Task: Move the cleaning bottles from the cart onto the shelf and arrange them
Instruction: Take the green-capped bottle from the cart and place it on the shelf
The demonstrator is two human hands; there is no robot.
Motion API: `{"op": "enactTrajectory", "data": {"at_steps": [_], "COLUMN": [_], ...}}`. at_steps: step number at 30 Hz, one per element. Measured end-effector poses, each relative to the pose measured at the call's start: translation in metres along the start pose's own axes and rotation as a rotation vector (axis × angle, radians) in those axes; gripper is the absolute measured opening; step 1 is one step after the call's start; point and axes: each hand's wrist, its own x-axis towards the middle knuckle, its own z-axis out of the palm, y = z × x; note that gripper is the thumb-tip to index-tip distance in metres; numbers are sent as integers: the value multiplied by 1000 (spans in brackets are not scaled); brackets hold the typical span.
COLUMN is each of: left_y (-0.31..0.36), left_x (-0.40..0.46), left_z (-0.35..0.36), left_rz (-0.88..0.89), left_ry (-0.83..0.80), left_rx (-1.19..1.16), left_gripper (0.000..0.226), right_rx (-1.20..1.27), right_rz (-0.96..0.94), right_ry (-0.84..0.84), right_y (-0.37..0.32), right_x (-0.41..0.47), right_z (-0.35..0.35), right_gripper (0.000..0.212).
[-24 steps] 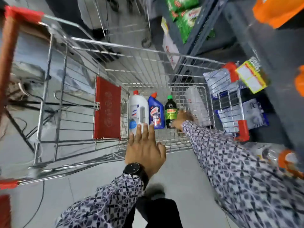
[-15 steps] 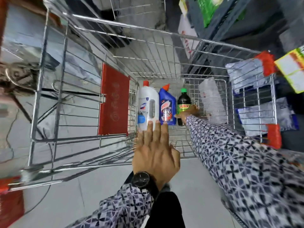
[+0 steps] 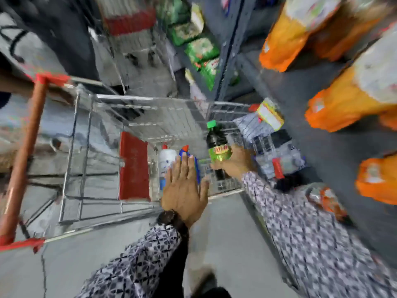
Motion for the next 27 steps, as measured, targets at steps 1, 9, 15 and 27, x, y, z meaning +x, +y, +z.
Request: {"op": "enactTrajectory", "data": {"at_steps": [1,9,15,27], "left_y": [21,258,423,532], "left_x": [-4,-35,-72,-64], "left_z": [-21,-170,-194,-153], "left_rz": [88,911,1302,1237], "left_ry": [70,495,394,44], "left_rx": [-31,-435,-416,296], "left_gripper": [74,60,64,59], "right_rx": [22,133,187,338], "right_rz": [-45,-191,-99,46], "right_ry": [96,776,1279,1586], "right_y": [2,27,75,149], "right_x": [-19,-241,-371,-455], "right_z": [-25,-239,-315,-325], "right_gripper": [63,48,56,66]}}
